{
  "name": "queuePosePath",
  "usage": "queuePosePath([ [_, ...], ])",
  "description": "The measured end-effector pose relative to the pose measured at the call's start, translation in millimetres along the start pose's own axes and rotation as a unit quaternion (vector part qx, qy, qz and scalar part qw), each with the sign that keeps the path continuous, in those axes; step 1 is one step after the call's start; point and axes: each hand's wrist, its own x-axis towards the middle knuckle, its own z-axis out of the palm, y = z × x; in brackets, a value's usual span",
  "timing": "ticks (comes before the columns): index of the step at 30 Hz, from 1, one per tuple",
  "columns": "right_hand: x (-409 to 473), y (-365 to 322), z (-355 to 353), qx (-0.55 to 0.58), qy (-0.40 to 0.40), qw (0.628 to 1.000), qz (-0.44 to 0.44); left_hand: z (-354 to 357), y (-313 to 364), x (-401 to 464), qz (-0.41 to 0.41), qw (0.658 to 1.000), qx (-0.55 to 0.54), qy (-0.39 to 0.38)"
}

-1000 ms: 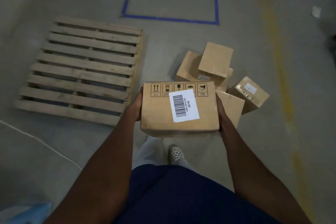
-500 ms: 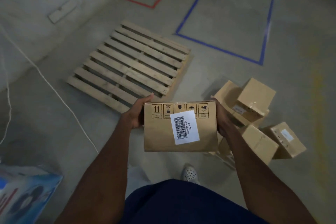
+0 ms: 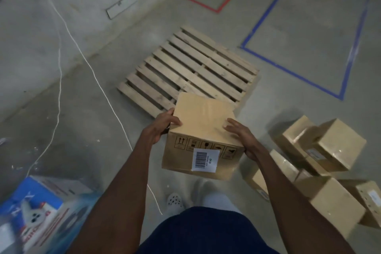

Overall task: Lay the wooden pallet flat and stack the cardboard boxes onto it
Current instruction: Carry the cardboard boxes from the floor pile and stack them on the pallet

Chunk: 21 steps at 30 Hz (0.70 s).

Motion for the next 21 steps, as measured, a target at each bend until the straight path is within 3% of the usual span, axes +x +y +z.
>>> queuePosePath([
  [12,190.7,-108.2,93.2,-0.007,0.004,1.0,-0.025,-152.2,82.0,133.8,0.037,0.994,0.059,0.08],
  [21,293.4,-201.4,140.8,0.003,0.033,0.999,-0.011,-249.3,176.0,236.7,0.022,0.99,0.134,0.042],
])
